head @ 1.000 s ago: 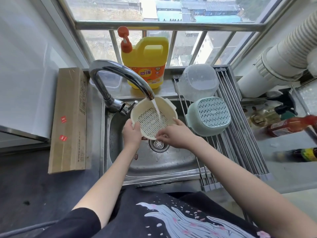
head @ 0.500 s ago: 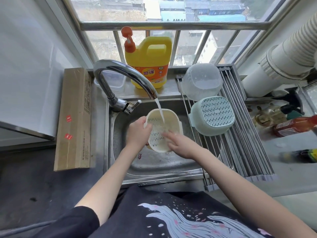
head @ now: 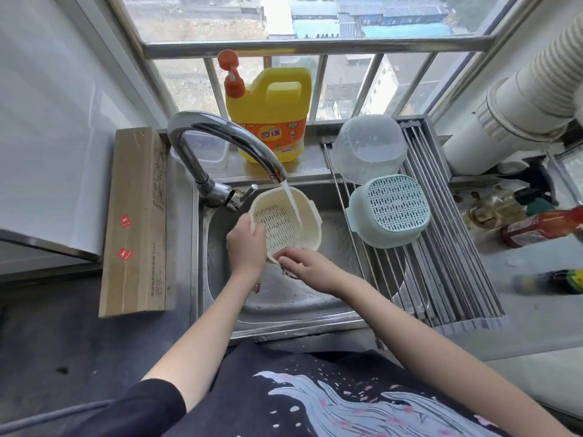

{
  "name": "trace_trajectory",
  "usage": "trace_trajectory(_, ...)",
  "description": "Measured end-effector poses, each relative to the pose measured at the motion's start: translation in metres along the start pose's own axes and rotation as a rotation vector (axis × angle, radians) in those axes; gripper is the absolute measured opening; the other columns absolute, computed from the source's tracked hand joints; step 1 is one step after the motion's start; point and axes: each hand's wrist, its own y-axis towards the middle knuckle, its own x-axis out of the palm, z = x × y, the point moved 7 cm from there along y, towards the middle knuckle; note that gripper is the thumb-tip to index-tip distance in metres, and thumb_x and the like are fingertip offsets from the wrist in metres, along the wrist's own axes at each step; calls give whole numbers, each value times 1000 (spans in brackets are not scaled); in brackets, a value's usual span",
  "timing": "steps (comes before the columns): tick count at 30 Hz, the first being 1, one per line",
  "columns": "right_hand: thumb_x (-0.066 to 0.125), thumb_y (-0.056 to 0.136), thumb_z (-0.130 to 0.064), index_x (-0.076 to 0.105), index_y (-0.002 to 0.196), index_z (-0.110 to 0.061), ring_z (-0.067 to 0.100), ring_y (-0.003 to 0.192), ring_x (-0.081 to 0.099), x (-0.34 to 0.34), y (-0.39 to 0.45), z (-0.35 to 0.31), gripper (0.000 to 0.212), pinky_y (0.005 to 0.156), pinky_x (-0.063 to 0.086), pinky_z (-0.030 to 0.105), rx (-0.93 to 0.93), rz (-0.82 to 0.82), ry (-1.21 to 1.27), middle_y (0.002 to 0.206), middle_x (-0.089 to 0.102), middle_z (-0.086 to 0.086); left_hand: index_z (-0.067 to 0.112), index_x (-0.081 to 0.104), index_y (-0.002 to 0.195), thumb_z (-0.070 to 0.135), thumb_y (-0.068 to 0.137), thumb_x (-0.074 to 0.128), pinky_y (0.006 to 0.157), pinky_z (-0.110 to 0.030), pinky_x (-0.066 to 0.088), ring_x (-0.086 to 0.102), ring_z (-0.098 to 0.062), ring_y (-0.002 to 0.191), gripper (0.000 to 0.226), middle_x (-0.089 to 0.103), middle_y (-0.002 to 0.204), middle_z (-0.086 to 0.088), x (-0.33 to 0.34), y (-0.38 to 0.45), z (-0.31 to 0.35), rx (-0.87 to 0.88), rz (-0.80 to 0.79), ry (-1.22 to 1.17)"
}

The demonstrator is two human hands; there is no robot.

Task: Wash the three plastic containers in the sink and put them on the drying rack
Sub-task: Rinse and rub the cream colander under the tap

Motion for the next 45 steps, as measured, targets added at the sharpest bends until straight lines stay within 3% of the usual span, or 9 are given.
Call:
trace_trajectory(8,50,96,-9,61,82,3,18,73,48,-49,7,-6,21,63,29,27,-116,326,-19,74,58,8,2,54,82,16,91,46,44,-34,56,54,-20,40,19,56,71,-17,21,10,-36,-520,-188,-421)
trace_trajectory(12,46,99,-13,54,76,-7,7,60,40,-70,21,-3,25,57,30,24,46,343,217,63,44,-6,13,50,74,43,89,47,62,-34,45,57,-29,69,33,57,72,-7,-8,32,-29,-145,-128,226)
trace_trajectory(15,44,100,-19,49,70,-20,4,60,36,-76,31,1,31,56,29,18,110,207,342,65,42,-9,15,64,94,36,93,47,79,-31,39,55,-23,96,27,63,96,-2,0,43,-6,124,-245,234)
trace_trajectory(19,44,101,-23,60,81,-22,6,72,48,-81,42,16,26,70,39,21,177,136,490,77,56,-8,12,65,118,43,100,33,84,-28,39,56,-17,103,48,63,107,-1,22,36,5,-186,-648,-71)
trace_trajectory(22,44,101,-20,65,87,-19,7,75,53,-92,45,27,25,71,43,22,226,236,508,81,61,-7,4,67,108,38,100,40,73,-21,45,57,-15,93,44,65,101,-6,31,35,8,-149,-766,-125)
trace_trajectory(29,40,101,-20,56,130,-12,13,123,51,-92,34,22,35,104,38,26,189,350,294,132,58,2,14,62,98,40,97,41,66,-31,39,54,-18,79,34,63,92,-6,43,45,4,-195,-679,-264)
trace_trajectory(33,33,103,-30,30,148,-17,14,146,16,-71,29,1,47,119,12,43,161,291,28,156,26,0,10,62,114,34,100,34,81,-31,46,60,-13,92,39,66,112,-8,42,48,8,-170,-616,-293)
trace_trajectory(38,21,99,-42,29,149,-25,15,146,17,-29,9,-39,54,115,-7,50,-185,254,-560,155,27,-5,10,58,113,37,102,28,83,-33,49,61,-19,92,42,66,103,-9,44,41,7,-254,-601,-396)
trace_trajectory(45,18,98,-41,29,148,-32,14,139,33,-51,17,-24,52,115,14,47,-39,409,-389,148,42,-10,21,63,91,39,94,38,89,-44,46,58,-23,95,31,64,102,-8,38,34,8,-248,-586,-422)
